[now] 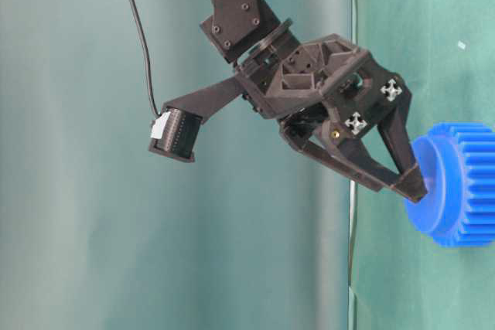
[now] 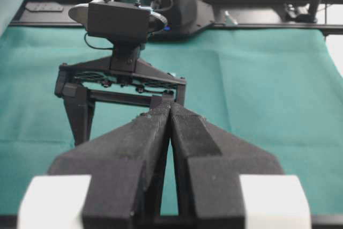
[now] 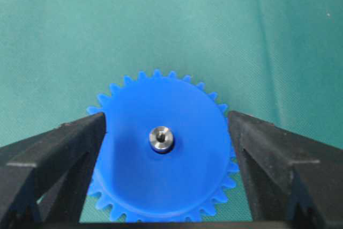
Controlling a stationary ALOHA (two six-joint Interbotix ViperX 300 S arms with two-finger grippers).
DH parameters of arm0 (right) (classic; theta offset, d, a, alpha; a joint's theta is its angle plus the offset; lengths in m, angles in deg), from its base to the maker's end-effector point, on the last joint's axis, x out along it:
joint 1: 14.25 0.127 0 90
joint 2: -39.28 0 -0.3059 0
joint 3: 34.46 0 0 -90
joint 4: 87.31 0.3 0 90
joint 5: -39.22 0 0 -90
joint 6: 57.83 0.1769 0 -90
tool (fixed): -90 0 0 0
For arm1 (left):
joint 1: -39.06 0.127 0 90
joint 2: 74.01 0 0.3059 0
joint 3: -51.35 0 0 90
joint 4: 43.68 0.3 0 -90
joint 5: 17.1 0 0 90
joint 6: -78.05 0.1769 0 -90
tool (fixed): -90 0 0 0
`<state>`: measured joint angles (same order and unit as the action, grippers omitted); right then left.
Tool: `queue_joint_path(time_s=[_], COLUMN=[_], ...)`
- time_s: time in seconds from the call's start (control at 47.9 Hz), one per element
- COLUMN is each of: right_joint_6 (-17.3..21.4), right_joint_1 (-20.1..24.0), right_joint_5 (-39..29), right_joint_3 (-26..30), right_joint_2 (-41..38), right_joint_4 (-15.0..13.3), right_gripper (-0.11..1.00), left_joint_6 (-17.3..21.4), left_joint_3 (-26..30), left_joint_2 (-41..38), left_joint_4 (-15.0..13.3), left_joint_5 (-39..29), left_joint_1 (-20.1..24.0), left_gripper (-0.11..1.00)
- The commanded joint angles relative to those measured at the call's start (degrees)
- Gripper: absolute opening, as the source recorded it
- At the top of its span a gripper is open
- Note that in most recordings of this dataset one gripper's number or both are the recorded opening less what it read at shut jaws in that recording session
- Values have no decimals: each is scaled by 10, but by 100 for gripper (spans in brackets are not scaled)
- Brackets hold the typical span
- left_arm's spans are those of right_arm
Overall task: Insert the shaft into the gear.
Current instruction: 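Open the right gripper and raise it away from the gear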
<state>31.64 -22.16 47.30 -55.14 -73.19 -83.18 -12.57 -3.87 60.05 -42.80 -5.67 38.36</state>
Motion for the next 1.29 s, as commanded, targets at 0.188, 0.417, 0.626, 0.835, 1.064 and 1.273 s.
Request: queue_joint_path(time_s=[0.188, 0.417, 0.626, 0.835, 1.064, 1.273], right_joint_6=[1, -1, -4, -2, 2, 4], right_joint_1=[0, 1, 0, 0, 1, 0], right_joint_5=[-10, -40, -69, -67, -66, -67], right_joint_3=[9, 7, -13, -66, -135, -185], right_joint_2=[58, 138, 224, 307, 407, 471], right_joint_4=[0, -1, -1, -1, 2, 5], right_gripper=[91, 91, 91, 91, 91, 91], left_joint_6=[0, 0, 0, 0, 0, 0], left_joint_3=[14, 15, 15, 14, 15, 15], left_joint_2=[-2, -1, -1, -1, 0, 0], left_joint_4=[2, 2, 2, 2, 2, 2], left_joint_5=[4, 4, 4, 4, 4, 4], left_joint_1=[-2, -2, -1, -2, -2, -1], left_gripper=[0, 0, 0, 0, 0, 0])
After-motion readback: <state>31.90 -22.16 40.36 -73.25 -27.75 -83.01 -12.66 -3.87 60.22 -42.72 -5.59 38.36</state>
